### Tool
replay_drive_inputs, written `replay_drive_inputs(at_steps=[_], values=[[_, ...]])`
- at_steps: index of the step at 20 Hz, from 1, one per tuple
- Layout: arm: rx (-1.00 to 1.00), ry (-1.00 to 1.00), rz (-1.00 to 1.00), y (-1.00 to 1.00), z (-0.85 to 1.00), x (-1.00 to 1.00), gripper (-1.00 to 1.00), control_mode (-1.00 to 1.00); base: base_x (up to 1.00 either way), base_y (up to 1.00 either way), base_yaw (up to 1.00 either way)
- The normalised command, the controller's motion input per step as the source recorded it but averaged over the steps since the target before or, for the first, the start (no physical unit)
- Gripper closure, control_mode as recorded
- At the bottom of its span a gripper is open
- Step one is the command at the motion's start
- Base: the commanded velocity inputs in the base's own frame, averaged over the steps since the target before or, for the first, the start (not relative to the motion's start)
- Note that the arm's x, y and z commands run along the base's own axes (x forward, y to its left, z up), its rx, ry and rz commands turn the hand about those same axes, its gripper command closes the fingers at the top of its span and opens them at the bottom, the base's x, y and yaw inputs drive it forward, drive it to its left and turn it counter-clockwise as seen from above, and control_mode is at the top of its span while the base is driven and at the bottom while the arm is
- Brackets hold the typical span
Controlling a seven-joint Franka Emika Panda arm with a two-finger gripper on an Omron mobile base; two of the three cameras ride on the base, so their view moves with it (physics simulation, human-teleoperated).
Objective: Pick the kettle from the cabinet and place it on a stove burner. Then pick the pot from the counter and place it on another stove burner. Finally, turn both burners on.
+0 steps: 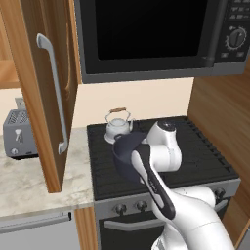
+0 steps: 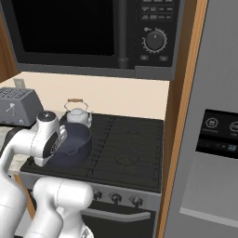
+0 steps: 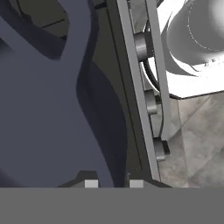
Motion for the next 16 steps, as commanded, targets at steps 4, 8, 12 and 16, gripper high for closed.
replay_drive_inputs(at_steps=[4, 8, 12, 16], values=[[0.0, 0.0, 0.0, 0.08, -0.1, 0.09, 1.0, -1.0, 0.0, 0.0, 0.0], [0.0, 0.0, 0.0, 0.02, -0.04, 0.08, 1.0, -1.0, 0.0, 0.0, 0.0], [0.0, 0.01, 0.0, 0.1, -0.03, 0.21, -1.0, -1.0, 0.0, 0.0, 0.0], [0.0, 0.01, 0.0, 0.11, -0.04, 0.25, -1.0, -1.0, 0.0, 0.0, 0.0]])
